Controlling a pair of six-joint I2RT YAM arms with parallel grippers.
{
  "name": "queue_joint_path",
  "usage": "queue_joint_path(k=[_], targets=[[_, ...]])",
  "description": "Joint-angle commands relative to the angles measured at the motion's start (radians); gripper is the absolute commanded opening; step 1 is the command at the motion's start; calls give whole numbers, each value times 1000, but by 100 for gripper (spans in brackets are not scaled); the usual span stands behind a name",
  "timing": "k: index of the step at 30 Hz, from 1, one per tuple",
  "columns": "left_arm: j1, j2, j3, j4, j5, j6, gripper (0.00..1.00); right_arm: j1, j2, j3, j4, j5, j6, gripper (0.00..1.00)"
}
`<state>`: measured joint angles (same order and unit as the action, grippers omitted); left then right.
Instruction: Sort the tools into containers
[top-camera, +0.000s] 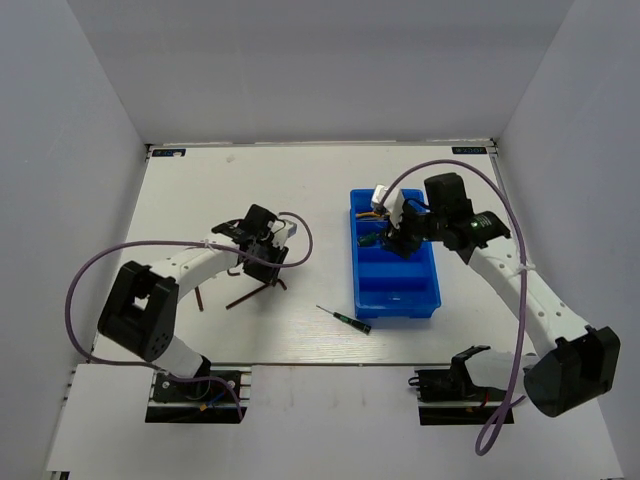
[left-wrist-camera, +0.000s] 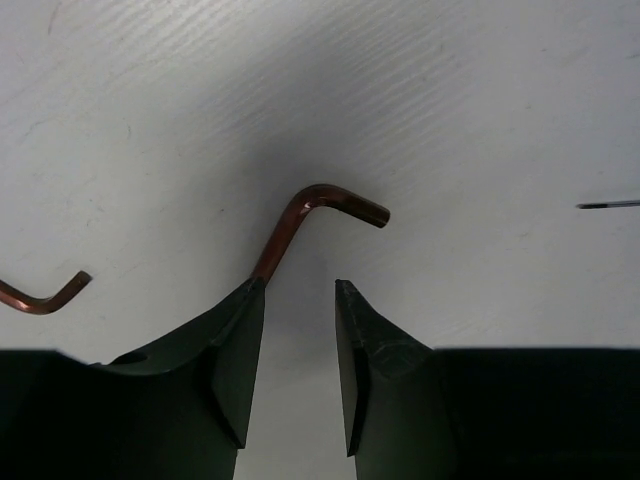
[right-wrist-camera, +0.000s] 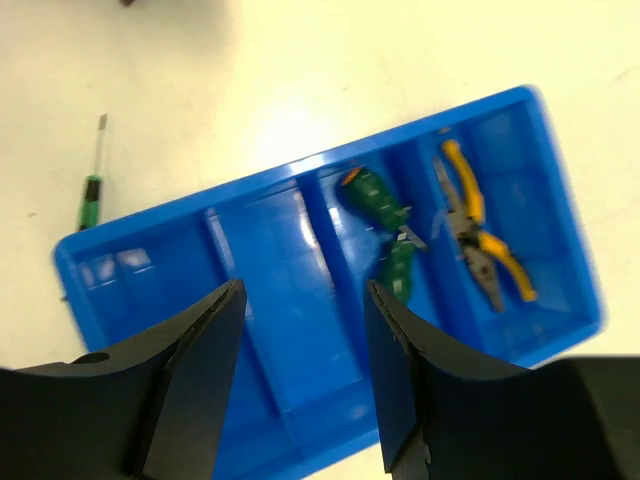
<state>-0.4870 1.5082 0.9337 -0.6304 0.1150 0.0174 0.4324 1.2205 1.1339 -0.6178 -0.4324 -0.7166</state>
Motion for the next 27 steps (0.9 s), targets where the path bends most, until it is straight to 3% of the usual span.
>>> queue_joint_path(k=[1, 5, 14, 18, 19, 21, 25, 26, 27], targets=[[-4, 32, 34, -35, -58, 2, 45, -20, -25, -57, -6, -84, 49, 57], [-4, 99, 68, -66, -120, 30, 44, -49, -73, -101, 1, -112, 72, 57], [-4, 184, 59, -66, -104, 39, 36, -115, -127, -129, 30, -186, 121, 57], [-4, 207, 59, -66, -104, 39, 21, -135, -139, -132, 36, -204, 135, 57], [-4, 216, 68, -75, -104, 39, 9, -145, -145, -137, 36, -207, 140, 57], [-4, 228, 68, -75, -95, 39, 1, -153, -148, -140, 39, -213, 141, 57], [-4, 176, 88, -75, -57, 29, 0, -170, -157, -149, 46, -218, 149, 57], [-4, 152, 106, -75, -57, 29, 0, -173, -157, -151, 53, -218, 158, 50], [-13, 126, 115, -63, -43, 13, 0, -175, -156, -152, 52, -206, 166, 35]])
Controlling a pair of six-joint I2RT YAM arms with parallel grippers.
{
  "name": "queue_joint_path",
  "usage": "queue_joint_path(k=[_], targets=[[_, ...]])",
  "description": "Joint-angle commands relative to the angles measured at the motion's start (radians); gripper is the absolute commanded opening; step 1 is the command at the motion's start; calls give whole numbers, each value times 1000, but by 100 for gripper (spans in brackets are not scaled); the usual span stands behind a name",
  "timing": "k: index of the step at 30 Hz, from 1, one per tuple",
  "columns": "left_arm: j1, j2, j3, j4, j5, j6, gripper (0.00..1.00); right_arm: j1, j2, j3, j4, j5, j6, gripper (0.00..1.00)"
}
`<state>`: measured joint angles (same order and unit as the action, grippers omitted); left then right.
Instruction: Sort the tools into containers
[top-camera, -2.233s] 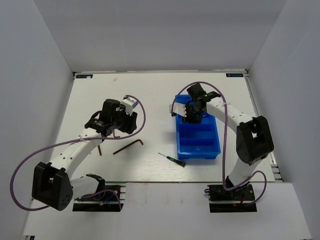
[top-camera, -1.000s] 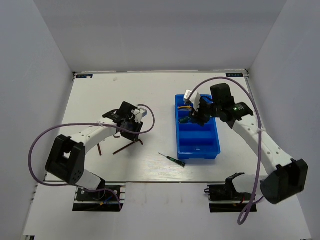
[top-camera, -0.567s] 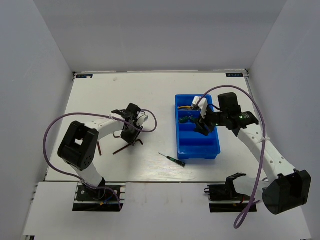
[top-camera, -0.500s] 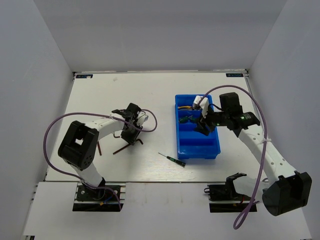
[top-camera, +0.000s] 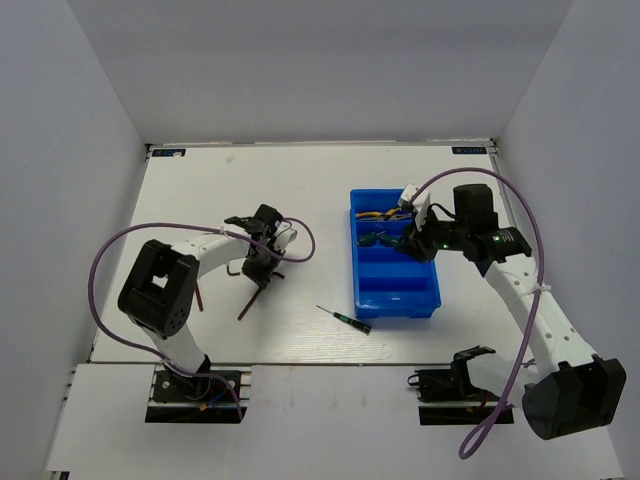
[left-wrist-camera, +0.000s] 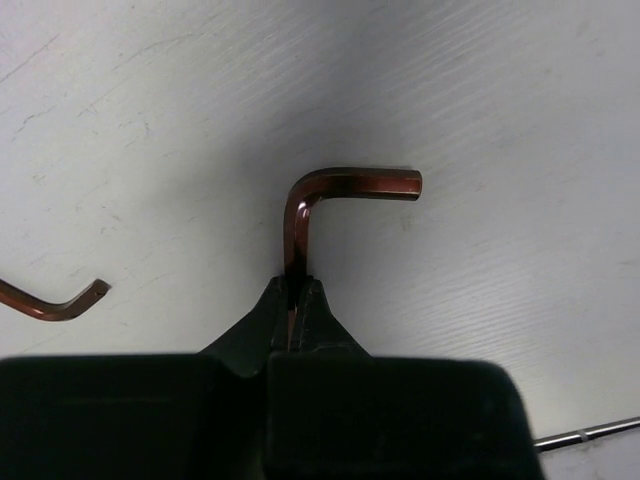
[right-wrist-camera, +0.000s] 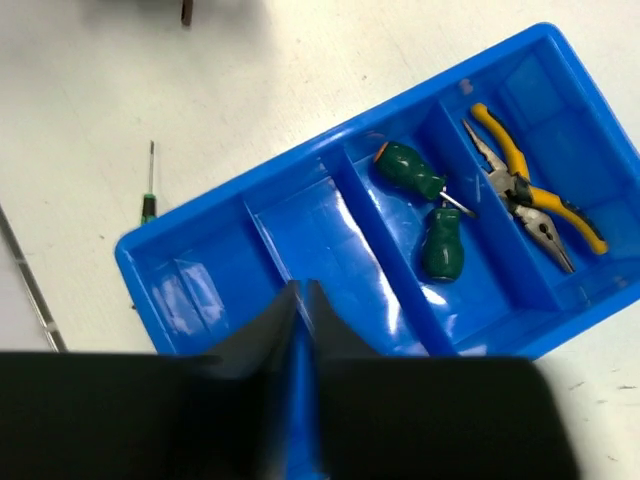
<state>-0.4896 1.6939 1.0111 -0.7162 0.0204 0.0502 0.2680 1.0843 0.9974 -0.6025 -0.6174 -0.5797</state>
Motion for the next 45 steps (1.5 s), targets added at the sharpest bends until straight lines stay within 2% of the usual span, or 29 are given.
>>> queue_joint_path(k=[1, 5, 8, 12, 13, 17, 20, 23, 30, 35, 36, 38, 39, 41, 42, 45], targets=[[-10, -115, 49, 32, 70, -19, 0, -16, -18, -20, 43, -13, 35, 0], [-30, -216, 133, 151, 258, -19, 0, -26, -21, -51, 156, 163, 142, 0], [-52, -226, 220, 242, 410, -7, 0, -32, -27, -82, 207, 278, 185, 0], [-110, -177, 349, 348, 561, -7, 0, -52, -38, -94, 248, 430, 288, 0], [-141, -142, 388, 371, 607, -22, 0, -58, -46, -92, 256, 541, 340, 0], [-210, -41, 443, 510, 639, -55, 0, -84, -46, -83, 306, 830, 438, 0], [-259, 18, 466, 615, 650, -76, 0, -113, -61, -100, 326, 838, 472, 0], [-296, 122, 536, 615, 661, -67, 0, -136, -72, -109, 328, 822, 492, 0], [-388, 269, 619, 583, 512, 28, 0, -176, -98, -125, 340, 779, 508, 0], [-399, 335, 647, 526, 437, 68, 0, -190, -107, -129, 334, 751, 509, 0], [-399, 348, 647, 515, 426, 68, 2, -193, -110, -128, 334, 736, 511, 0], [-408, 348, 647, 515, 415, 86, 13, -196, -109, -128, 331, 729, 509, 0], [-408, 357, 647, 515, 405, 86, 27, -197, -112, -129, 331, 729, 514, 0], [-417, 357, 638, 495, 405, 95, 39, -200, -112, -131, 333, 729, 512, 0], [-417, 357, 638, 495, 394, 96, 50, -200, -110, -131, 333, 728, 511, 0], [-417, 345, 627, 485, 382, 96, 60, -202, -112, -134, 351, 723, 509, 0]])
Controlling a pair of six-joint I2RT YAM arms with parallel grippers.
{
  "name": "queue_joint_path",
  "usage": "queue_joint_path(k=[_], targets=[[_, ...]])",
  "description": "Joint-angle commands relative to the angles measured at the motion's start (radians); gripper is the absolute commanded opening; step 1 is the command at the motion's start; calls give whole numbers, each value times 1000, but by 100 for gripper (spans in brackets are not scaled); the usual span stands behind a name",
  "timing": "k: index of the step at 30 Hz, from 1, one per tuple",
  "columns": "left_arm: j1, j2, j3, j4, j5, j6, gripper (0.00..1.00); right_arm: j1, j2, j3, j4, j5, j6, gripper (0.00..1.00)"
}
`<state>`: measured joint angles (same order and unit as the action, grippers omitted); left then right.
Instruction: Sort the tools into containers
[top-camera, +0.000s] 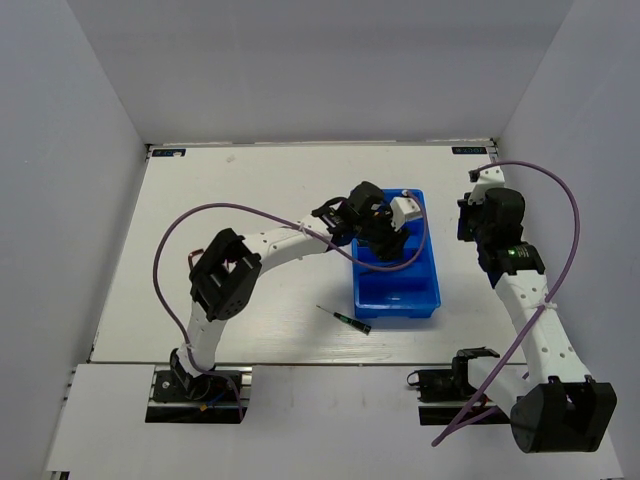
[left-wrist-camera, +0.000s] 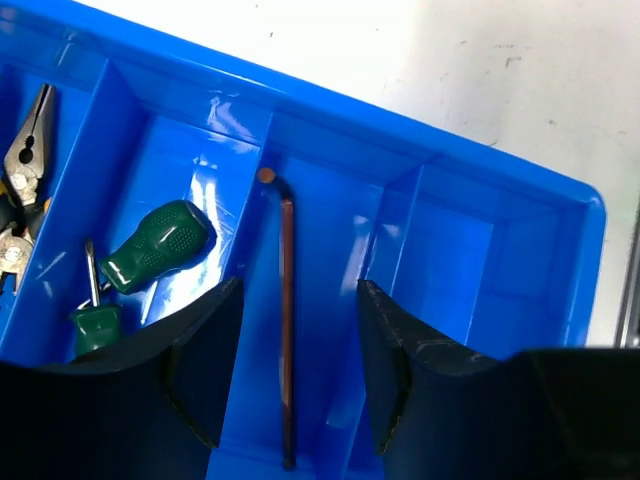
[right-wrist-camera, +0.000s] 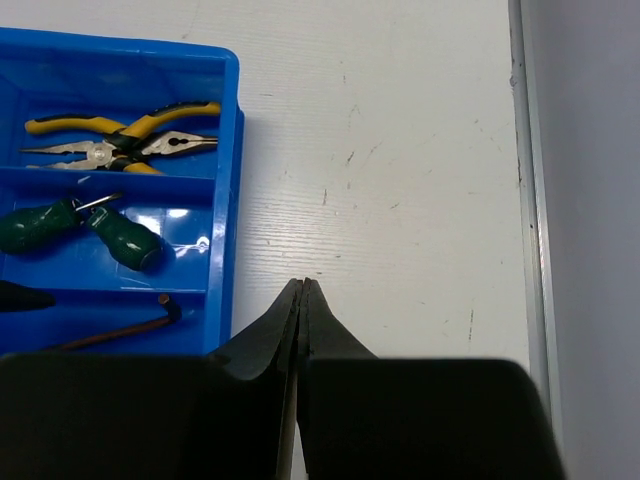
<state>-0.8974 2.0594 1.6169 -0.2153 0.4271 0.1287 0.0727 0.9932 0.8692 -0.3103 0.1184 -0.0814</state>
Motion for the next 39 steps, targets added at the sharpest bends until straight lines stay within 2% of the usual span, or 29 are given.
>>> queue_joint_path(k=[1, 4, 5, 6, 8, 9, 10, 11, 12, 13, 14, 15, 16, 17, 18, 19, 21, 23, 25, 31, 39], targets=[[-18, -36, 21, -16, -25, 17, 60, -7, -19, -6, 44, -19, 9, 0], [-18, -91, 21, -7, -34, 17, 60, -8, -24, -7, 42, -28, 6, 0], [-29, -116, 0, 10, -34, -3, 57, -7, -21, -6, 40, -28, 5, 0], [-29, -146, -17, 46, -50, -18, 38, -8, -22, -6, 39, -40, 3, 12], [-29, -270, -108, 86, -147, -99, 13, -11, -19, -7, 36, -90, -17, 55], [-12, -322, -156, 120, -200, -139, 5, -11, -21, -6, 27, -109, -35, 80], [-2, -375, -204, 120, -372, -194, 0, -13, -19, -7, 14, -141, -43, 80], [24, -468, -291, 96, -464, -296, 0, -13, -16, -9, 8, -214, -61, 71], [46, -504, -322, 58, -564, -340, 0, -11, -18, -7, 4, -233, -64, 24], [72, -527, -348, -50, -712, -386, 0, -10, -16, -10, -3, -246, -64, 3], [112, -541, -386, -112, -747, -434, 9, -13, -4, -12, -4, -284, -66, 0], [221, -541, -400, -172, -748, -511, 17, -10, -1, -9, -10, -316, -64, 0], [285, -532, -414, -252, -707, -532, 20, -10, 4, -9, -19, -342, -64, 0], [340, -532, -442, -277, -691, -547, 29, -10, 15, -7, -23, -355, -63, 0], [432, -515, -457, -288, -677, -548, 29, -8, 16, -7, -23, -373, -64, 5], [475, -499, -480, -301, -677, -557, 39, -10, 21, -6, -30, -388, -63, 7], [582, -464, -491, -314, -677, -567, 44, -10, 27, -4, -36, -399, -60, 10], [633, -425, -480, -352, -703, -578, 59, -11, 21, -2, -35, -395, -58, 13], [685, -386, -462, -381, -712, -587, 59, -10, 18, -6, -38, -393, -57, 19], [744, -323, -480, -357, -669, -561, 57, -8, 27, -6, -36, -382, -55, 20], [764, -239, -480, -358, -611, -543, 44, -11, 15, -9, -27, -364, -54, 20]])
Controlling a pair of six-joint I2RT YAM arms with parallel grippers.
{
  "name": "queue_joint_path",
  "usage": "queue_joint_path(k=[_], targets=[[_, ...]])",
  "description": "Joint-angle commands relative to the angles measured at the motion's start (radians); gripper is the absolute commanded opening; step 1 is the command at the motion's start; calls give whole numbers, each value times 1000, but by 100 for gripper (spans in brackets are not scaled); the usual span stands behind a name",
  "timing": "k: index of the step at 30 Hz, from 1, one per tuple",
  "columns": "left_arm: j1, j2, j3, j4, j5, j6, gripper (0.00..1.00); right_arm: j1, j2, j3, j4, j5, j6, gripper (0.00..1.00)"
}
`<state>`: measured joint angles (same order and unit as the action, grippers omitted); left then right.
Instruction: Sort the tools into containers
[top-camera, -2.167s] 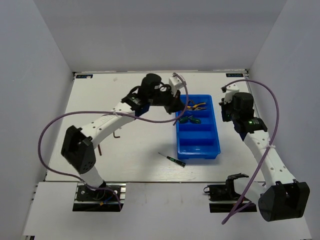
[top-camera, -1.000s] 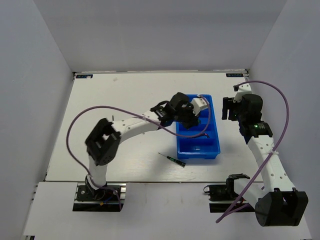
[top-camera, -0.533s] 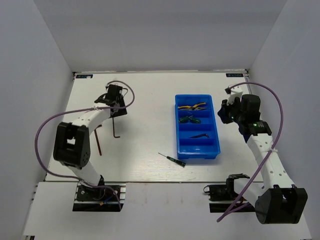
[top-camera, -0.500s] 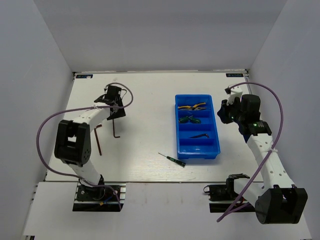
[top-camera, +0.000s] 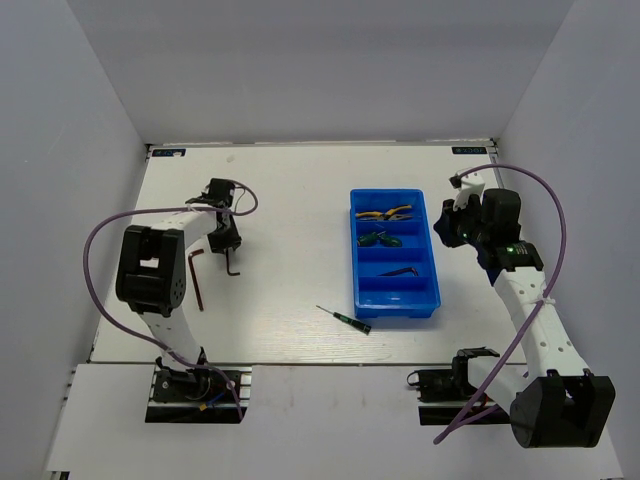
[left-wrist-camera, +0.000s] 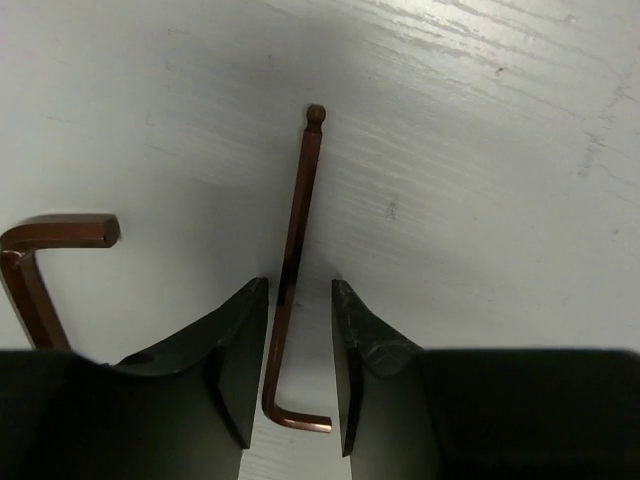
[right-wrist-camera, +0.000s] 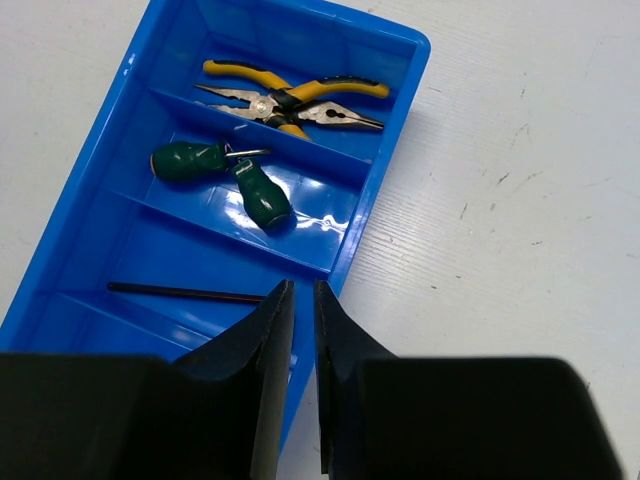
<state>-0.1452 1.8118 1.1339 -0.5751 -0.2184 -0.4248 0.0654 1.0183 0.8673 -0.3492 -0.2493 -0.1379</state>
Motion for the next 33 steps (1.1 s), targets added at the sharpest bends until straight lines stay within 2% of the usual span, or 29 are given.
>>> queue_joint_path(k=[1, 5, 9, 10, 14, 15, 16, 17, 18, 19, 20, 21, 22, 23, 25, 27, 29, 32, 33], targets=[[12, 9, 3, 1, 50, 11, 42, -4, -11, -7, 13, 10, 3, 20], [21, 47, 3, 1, 60, 35, 41, -4, -18, -8, 15, 7, 1, 20], [30, 77, 3, 1, 100, 44, 25, -4, -26, -10, 18, 15, 7, 20], [30, 89, 3, 1, 111, 53, 18, -3, -26, -11, 19, 18, 6, 20], [21, 54, 12, 1, 146, 78, 5, -7, -37, -14, 19, 18, 4, 22], [21, 44, 24, 1, 146, 87, 3, -3, -35, -13, 21, 9, 4, 42], [6, 31, 35, -9, 163, 101, 1, -3, -34, -16, 19, 4, -2, 58], [6, 12, 58, -9, 187, 118, 0, -4, -32, -17, 16, -2, -5, 67], [-8, -24, 58, 4, 276, 148, 0, -3, -29, -17, 16, -22, -12, 76], [-19, -49, 69, 42, 333, 162, 0, -3, -26, -14, 18, -27, -17, 80], [-19, -75, 69, 75, 400, 181, 0, -3, -20, -13, 13, -31, -17, 77], [-37, -106, 69, 111, 465, 201, 0, -4, -20, -11, 15, -39, -19, 69], [-66, -132, 84, 142, 564, 222, 0, -3, -20, -13, 10, -39, -19, 57], [-83, -170, 95, 193, 620, 233, 0, -4, -24, -14, 16, -32, -20, 32], [-138, -184, 142, 236, 773, 260, 0, -3, -29, -27, 27, -6, -9, 14], [-183, -193, 176, 294, 908, 276, 0, -4, -40, -43, 59, 43, -5, 8], [-258, -184, 227, 355, 1021, 287, 0, -6, -43, -50, 82, 82, 0, 8], [-359, -184, 236, 499, 1102, 255, 0, -4, -40, -54, 90, 119, 3, 4], [-385, -184, 236, 594, 1117, 238, 0, -6, -41, -57, 99, 130, 4, 3]])
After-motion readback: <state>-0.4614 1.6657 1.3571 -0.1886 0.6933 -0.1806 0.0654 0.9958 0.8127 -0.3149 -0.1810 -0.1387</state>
